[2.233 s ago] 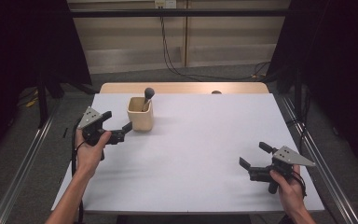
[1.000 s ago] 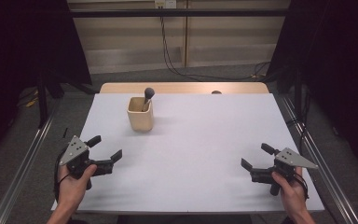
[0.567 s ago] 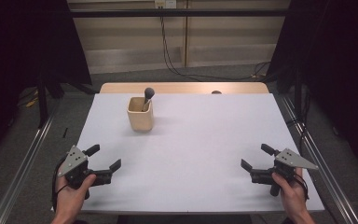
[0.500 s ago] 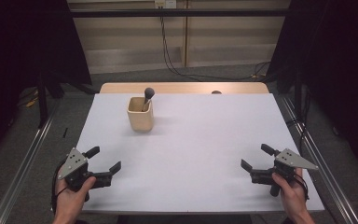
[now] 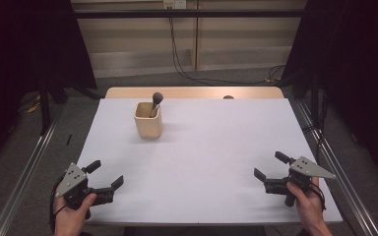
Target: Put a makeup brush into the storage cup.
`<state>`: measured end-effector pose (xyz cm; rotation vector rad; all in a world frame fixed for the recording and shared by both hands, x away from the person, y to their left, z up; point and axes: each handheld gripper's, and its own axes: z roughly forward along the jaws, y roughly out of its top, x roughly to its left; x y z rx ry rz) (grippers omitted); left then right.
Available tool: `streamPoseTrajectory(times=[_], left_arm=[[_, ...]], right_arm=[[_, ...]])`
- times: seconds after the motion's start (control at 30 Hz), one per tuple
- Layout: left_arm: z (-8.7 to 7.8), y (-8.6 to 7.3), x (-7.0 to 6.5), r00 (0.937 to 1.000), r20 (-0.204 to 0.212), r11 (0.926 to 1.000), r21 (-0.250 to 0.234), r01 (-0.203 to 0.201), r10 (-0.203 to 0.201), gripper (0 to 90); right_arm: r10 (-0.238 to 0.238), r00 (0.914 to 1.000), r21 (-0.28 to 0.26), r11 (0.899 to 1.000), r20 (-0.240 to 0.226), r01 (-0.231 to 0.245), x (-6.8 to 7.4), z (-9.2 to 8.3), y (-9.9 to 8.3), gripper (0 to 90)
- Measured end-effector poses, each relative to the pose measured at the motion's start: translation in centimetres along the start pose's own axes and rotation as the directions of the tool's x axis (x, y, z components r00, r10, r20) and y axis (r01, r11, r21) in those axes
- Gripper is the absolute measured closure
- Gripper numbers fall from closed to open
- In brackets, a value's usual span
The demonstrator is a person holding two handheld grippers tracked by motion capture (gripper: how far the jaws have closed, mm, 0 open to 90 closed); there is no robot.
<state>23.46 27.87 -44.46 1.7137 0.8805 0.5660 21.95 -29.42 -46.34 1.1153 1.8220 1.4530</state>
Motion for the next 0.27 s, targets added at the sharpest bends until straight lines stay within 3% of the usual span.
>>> streamPoseTrajectory(times=[0.27], left_arm=[[-0.26,-0.22,0.19,0.9998,-0.022,0.9999,0.013,0.003,-0.003,2.6]], right_arm=[[-0.002,1.0,0.004,1.0,-0.001,0.002,0.04,0.04,-0.04,0.0]])
